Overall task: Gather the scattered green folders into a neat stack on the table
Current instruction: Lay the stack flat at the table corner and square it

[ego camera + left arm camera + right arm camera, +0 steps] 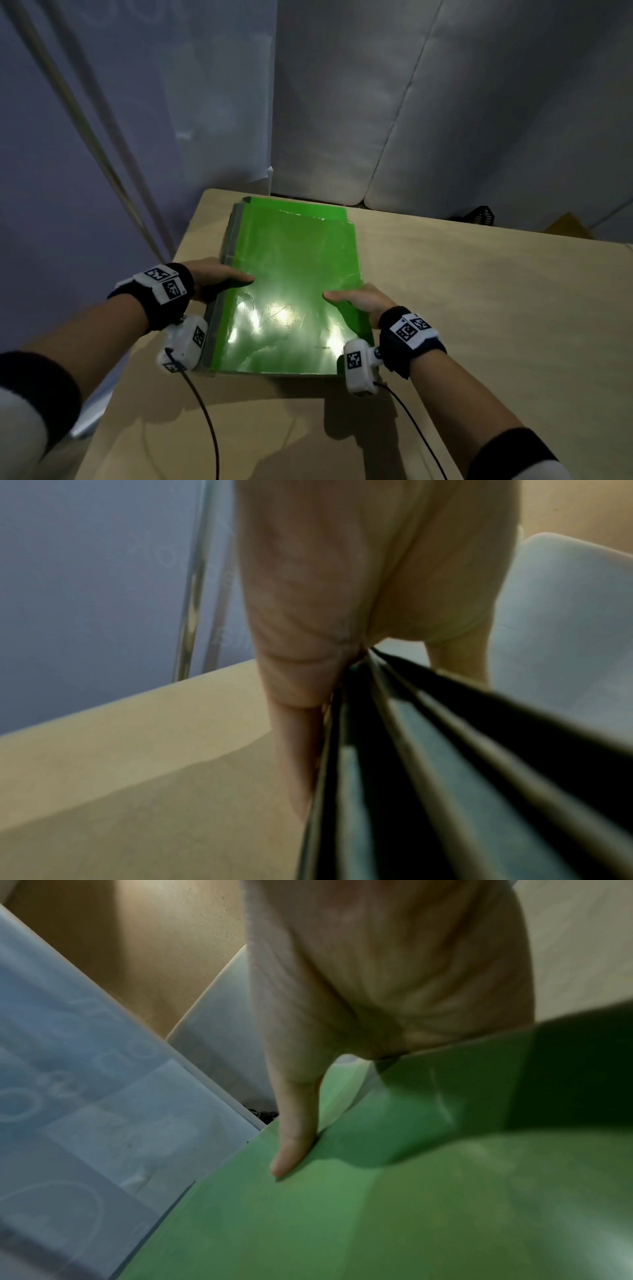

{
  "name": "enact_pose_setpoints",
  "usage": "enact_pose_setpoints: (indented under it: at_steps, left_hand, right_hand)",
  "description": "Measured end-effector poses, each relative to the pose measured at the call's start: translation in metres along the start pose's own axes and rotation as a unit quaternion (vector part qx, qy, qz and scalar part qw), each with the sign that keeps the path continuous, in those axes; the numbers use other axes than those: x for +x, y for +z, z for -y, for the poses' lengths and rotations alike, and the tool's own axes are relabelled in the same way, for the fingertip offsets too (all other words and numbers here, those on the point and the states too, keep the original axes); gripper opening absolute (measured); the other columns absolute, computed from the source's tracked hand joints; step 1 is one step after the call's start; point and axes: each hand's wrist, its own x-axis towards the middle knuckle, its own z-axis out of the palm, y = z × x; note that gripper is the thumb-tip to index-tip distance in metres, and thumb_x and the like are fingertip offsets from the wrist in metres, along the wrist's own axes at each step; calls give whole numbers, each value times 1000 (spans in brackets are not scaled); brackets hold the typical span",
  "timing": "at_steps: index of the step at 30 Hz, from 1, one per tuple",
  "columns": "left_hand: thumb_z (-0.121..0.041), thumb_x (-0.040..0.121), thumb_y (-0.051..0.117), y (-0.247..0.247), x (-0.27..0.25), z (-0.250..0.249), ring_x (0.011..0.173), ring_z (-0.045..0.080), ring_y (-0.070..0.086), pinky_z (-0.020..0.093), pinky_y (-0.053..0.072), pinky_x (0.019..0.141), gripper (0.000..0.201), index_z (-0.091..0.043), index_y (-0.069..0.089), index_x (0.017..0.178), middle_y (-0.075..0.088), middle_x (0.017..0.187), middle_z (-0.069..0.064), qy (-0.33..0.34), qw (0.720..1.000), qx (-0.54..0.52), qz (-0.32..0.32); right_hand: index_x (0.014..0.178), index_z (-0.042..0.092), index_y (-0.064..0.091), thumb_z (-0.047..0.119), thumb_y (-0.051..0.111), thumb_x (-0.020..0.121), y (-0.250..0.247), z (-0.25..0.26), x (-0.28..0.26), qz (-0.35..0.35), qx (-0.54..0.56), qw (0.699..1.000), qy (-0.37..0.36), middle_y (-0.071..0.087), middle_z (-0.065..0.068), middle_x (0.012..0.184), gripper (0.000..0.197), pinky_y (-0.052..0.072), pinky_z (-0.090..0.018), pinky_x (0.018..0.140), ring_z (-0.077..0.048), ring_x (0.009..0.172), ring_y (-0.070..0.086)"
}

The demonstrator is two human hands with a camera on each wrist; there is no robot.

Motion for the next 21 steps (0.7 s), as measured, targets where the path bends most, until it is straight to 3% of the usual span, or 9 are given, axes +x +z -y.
enact_pose_setpoints:
  at_steps: [2,4,6,7,8,9,10,15,21]
  left_hand:
    - [-26,87,62,3,-1,-3,146,31,15,45,13,117,66,4,38,140,37,149,19,3,1000,-20,17]
    - [-28,86,63,1,2,-3,147,31,14,46,12,117,70,1,34,143,22,157,16,6,999,-28,23]
    - [-29,80,70,-5,6,-4,132,36,44,45,33,109,65,6,49,130,46,141,27,-3,1000,-6,17]
    - [-30,74,74,-6,4,-5,101,34,65,40,48,91,50,6,63,106,66,109,29,2,1000,5,10]
    - [-32,70,77,-8,6,-7,61,26,64,30,51,65,35,0,63,74,68,67,19,2,1000,12,3]
    - [-34,69,78,-11,9,-7,39,19,46,24,40,51,40,-8,52,54,52,41,7,0,1000,20,-12]
    - [-34,72,77,-13,12,-7,35,16,35,22,32,49,47,-11,44,47,41,34,1,-6,999,29,-23]
    - [-35,76,73,-14,18,-3,48,19,42,25,38,58,44,-10,45,53,45,43,2,3,996,65,-54]
    - [-40,75,73,-10,23,1,66,24,51,31,45,70,42,-6,49,67,51,65,10,24,995,64,-72]
  right_hand:
    - [129,-2,48,27,72,79,-2,1,-1,-4,5,1000,7,54,-18,132,63,39,-31,83,-30,110,53]
    - [132,-2,46,26,72,80,-1,2,0,-6,15,1000,12,54,-16,130,65,38,-30,86,-32,124,49]
    - [135,0,43,29,77,74,5,4,4,-4,19,1000,10,52,-11,133,75,39,-31,96,-32,128,46]
    - [137,1,40,32,80,69,7,5,6,0,21,1000,9,50,-11,138,85,40,-36,102,-33,130,45]
    - [139,2,38,35,83,64,9,5,11,0,27,1000,6,48,-15,140,93,40,-41,105,-34,129,46]
    - [138,2,36,35,85,60,10,4,16,-8,34,999,1,49,-17,138,98,43,-44,102,-36,126,48]
    - [136,2,34,34,86,60,11,4,20,-24,37,999,-1,51,-17,134,98,46,-44,98,-36,123,50]
    - [139,3,23,32,84,64,16,7,18,-54,11,998,0,48,-21,133,101,47,-48,98,-38,120,51]
    - [147,5,21,56,74,67,16,6,22,-78,-128,988,22,33,-19,146,108,41,-47,104,-38,132,38]
